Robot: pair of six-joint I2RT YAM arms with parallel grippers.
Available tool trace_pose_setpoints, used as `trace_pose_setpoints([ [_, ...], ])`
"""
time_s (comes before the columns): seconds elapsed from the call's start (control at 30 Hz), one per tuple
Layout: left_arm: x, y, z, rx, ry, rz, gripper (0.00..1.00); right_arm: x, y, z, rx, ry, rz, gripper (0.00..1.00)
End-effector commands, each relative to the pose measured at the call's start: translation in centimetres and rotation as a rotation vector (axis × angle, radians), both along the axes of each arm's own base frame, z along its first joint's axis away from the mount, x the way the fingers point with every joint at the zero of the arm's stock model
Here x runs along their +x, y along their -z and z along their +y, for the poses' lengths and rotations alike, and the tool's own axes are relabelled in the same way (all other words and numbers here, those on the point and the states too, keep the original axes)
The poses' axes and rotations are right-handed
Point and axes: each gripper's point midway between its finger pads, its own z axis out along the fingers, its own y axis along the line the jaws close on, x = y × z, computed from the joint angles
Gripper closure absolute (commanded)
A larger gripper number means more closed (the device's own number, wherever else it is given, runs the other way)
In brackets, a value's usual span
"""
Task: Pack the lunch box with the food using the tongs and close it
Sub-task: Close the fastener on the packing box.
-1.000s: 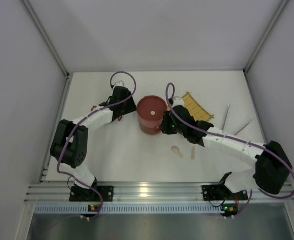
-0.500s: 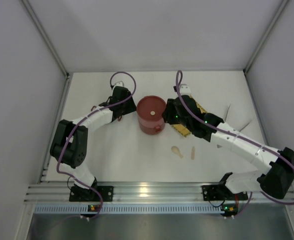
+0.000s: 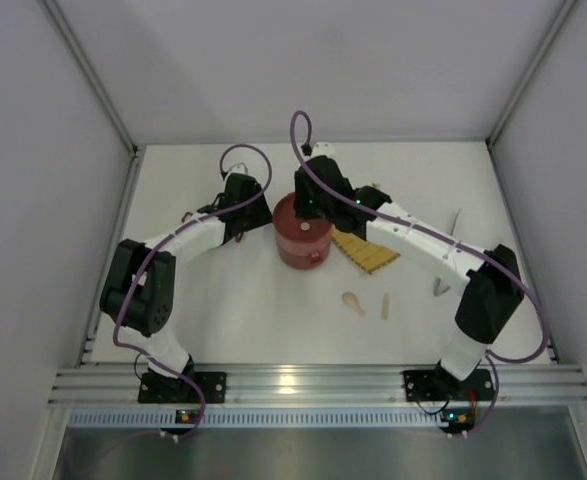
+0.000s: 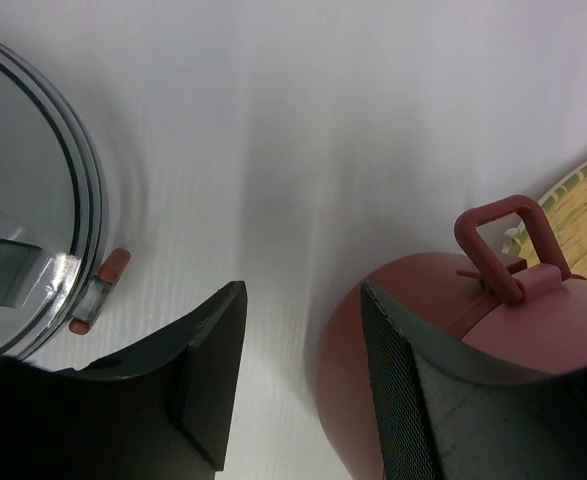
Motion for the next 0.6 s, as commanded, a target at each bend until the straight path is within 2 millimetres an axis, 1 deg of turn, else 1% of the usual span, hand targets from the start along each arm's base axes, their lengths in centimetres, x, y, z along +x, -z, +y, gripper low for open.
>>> trace_pose_setpoints([
  [0.0,0.1,-2.1,-0.4,-0.025,0.015,-0.052,0.45,0.6,0.4,-0.9,-0.072,0.038,0.019,0.73],
  [0.03,0.0,-2.1,-0.4,-0.024,0.014,-0.053,0.45,0.7,0.5,-0.9,-0.070,0.042,0.020,0.74],
  [0.13,0.1,-2.6,-0.3,-0.022,0.009,-0.063,0.45,1.2,1.7,-1.2,-0.099,0.057,0.036,0.75],
  [0.17,0.0,-2.7,-0.1,-0.016,0.004,-0.064,0.45,1.5,2.2,-1.3,-0.111,0.065,0.044,0.75],
  [0.27,0.1,-3.0,0.5,0.005,-0.023,-0.067,0.45,1.6,3.7,-1.4,-0.135,0.060,0.072,0.77],
  [0.33,0.0,-3.2,1.6,0.039,-0.069,-0.063,0.45,1.5,4.5,-1.3,-0.142,0.050,0.089,0.77],
  [0.43,0.3,-4.2,2.6,0.051,-0.113,-0.085,0.45,0.9,5.3,-1.2,-0.149,0.027,0.112,0.77],
  [0.53,0.8,-5.0,3.2,0.048,-0.134,-0.106,0.44,0.5,6.1,-1.5,-0.164,0.019,0.132,0.78],
  [0.57,1.1,-5.6,3.2,0.042,-0.139,-0.120,0.44,0.4,6.2,-1.6,-0.164,0.018,0.135,0.78],
])
